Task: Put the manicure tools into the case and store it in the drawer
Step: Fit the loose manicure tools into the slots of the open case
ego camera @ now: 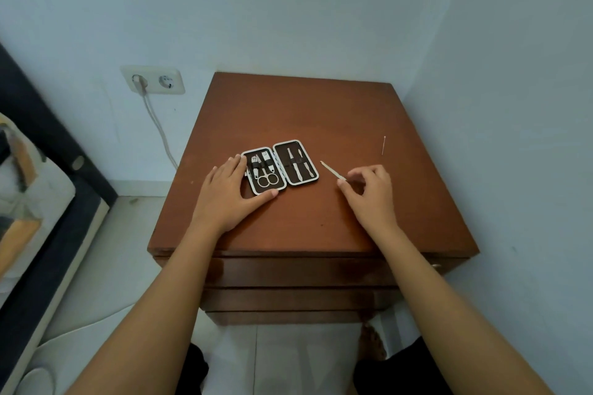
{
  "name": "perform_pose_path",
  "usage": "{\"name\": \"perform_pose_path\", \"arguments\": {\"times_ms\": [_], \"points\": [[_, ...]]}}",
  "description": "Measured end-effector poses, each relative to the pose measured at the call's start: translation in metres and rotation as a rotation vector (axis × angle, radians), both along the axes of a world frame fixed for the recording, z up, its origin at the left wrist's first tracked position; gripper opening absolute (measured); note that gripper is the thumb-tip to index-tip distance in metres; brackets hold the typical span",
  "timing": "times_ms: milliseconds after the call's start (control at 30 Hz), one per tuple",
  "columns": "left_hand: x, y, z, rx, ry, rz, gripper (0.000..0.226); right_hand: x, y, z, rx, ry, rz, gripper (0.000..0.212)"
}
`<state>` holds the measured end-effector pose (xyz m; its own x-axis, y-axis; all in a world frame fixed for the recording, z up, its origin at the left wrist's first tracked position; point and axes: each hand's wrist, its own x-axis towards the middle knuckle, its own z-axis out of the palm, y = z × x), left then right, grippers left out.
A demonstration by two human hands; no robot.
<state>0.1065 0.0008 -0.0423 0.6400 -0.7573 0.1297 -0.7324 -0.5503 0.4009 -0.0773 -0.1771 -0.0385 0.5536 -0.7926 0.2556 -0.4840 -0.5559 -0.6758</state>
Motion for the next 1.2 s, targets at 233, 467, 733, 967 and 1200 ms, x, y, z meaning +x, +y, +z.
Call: {"name": "perform_pose_path", "arguments": {"times_ms": [233,467,733,967,1200], "points": [[0.000,-0.001,-0.001,-0.007,-0.005,0.001,0.103,0.011,-0.006,0.003,0.104,-0.001,-0.080,0.011],[0.000,-0.002,0.000,-0.017,-0.010,0.007,0.097,0.019,-0.014,0.011,0.248,0.113,-0.094,0.013],[0.001,-0.002,-0.001,-0.011,-0.013,0.005,0.097,0.016,0.004,0.007,0.038,0.158,-0.072,0.010],[0.001,-0.001,-0.003,-0.021,-0.018,0.007,0.098,0.017,0.015,0.014,0.281,-0.109,-0.007,0.007],[0.003,-0.001,-0.003,-0.016,-0.016,0.008,0.098,0.042,0.045,0.013,0.307,-0.067,0.080,0.007]]}}
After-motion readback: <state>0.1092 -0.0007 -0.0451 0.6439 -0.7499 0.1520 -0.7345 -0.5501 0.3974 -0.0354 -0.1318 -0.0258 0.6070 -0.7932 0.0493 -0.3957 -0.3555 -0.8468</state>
